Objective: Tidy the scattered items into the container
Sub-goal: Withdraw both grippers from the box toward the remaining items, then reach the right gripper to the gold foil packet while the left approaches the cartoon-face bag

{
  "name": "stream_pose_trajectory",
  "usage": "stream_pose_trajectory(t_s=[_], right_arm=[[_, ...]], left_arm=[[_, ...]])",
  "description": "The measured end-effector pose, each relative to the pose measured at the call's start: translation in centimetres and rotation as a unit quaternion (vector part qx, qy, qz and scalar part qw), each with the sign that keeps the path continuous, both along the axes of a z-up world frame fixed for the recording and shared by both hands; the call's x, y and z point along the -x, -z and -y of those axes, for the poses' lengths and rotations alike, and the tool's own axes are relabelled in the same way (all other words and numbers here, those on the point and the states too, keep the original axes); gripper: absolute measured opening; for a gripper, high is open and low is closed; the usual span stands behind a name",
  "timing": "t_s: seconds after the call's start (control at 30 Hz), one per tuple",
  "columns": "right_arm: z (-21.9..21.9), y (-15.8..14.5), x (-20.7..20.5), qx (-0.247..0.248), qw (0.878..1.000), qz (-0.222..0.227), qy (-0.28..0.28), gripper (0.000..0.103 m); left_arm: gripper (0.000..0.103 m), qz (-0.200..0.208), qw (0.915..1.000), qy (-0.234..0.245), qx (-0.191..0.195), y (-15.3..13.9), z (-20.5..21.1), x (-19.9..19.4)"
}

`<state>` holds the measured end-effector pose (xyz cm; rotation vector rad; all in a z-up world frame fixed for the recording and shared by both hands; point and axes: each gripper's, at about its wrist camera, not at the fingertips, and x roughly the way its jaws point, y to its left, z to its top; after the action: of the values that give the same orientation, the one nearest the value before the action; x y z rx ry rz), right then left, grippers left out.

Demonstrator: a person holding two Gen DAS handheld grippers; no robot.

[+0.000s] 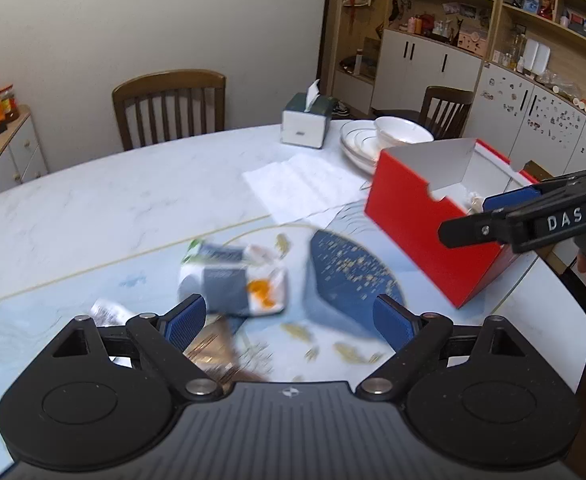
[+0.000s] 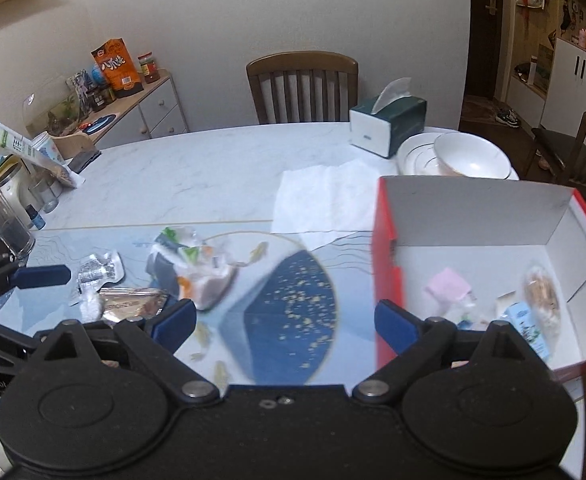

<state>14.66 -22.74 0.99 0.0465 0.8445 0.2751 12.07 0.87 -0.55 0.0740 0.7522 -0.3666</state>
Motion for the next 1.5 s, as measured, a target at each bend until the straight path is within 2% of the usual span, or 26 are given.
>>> stream_pose_trajectory(t_s=[0.3,0.57,0.87,0.97,1.07,1.23,1.37,1.5], right_arm=[[-4.2,1.3,1.0,0.010,1.000,-0.010,-0.003,0.096],[-7.6,2.8,1.2,0.018,0.999,-0.028,-0.012,0.094],[-11.7,3.9,0.3,0.017,0.998,-0.040,-0.047,0.093],[-13.2,4.4,-0.3,0.019,0.997,-0.048,-0.061,0.091],[-14.5,5.0,-0.9,0.017,0.996,-0.057,-0.073,0.083],[-16.3,5.8,-2.1,0.015,0.994,-0.069,-0.079,0.083],[-17.6,6.5,-3.2,0.017,0.993,-0.077,-0.083,0.084],[-18.6,7.2,-4.1,0.024,0.992,-0.085,-0.085,0.084]], left_arm=[[0.091,-0.014,0.9999,0.004,0.003,2.3,-3.7,1.6],[0.091,-0.027,0.9996,0.009,-0.005,4.8,-4.7,2.7],[0.091,-0.023,0.9992,0.024,-0.022,7.3,-4.7,3.5],[0.091,-0.029,0.9993,0.012,-0.020,7.9,-5.0,3.1],[0.091,-0.034,0.9993,-0.008,-0.016,8.2,-5.6,2.6],[0.091,-0.041,0.9984,-0.038,0.008,8.2,-6.6,1.5],[0.091,-0.049,0.9974,-0.053,0.007,8.6,-7.0,0.7],[0.082,-0.055,0.9971,-0.053,0.002,9.1,-6.9,0.5]])
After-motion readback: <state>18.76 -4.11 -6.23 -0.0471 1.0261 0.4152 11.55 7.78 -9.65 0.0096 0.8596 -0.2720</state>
